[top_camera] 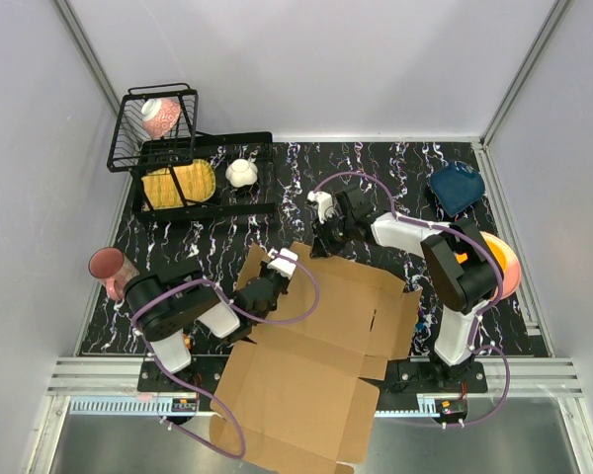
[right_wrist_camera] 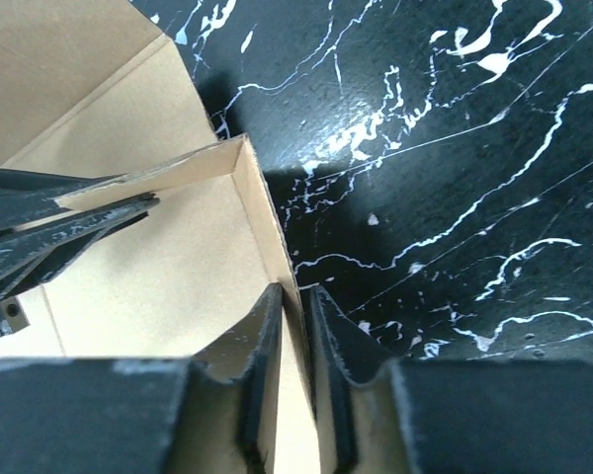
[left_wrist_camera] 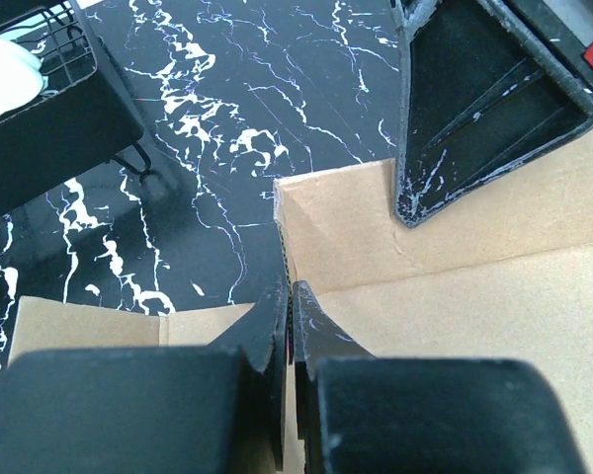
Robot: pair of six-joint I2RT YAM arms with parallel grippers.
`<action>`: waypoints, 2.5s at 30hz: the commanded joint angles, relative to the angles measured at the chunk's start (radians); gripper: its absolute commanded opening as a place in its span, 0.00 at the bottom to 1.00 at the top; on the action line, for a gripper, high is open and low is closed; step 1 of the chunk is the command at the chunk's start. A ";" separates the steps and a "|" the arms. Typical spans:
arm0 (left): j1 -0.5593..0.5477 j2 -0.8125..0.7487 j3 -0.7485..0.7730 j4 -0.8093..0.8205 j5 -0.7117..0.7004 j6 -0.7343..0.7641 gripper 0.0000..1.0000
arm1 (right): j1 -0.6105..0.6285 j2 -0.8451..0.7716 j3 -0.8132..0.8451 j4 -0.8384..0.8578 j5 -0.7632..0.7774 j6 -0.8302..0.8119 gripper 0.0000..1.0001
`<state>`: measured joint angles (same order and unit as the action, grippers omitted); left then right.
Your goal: Fold the paper box
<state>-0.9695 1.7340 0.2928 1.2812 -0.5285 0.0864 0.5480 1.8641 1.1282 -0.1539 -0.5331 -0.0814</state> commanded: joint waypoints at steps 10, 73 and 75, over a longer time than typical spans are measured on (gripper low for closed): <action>-0.032 -0.348 0.037 0.134 -0.202 0.021 0.73 | 0.010 -0.190 0.009 -0.093 0.340 -0.098 0.00; 0.109 -0.557 0.286 -1.545 0.265 -0.741 0.24 | 0.349 -0.487 -0.291 0.086 0.788 -0.345 0.02; 0.094 -0.577 0.273 -1.513 0.285 -0.732 0.21 | 0.351 -0.487 -0.291 0.083 0.792 -0.347 0.02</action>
<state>-0.8509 1.1988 0.5785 -0.3042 -0.3046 -0.6521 0.8894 1.3724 0.8097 -0.0753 0.2691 -0.4366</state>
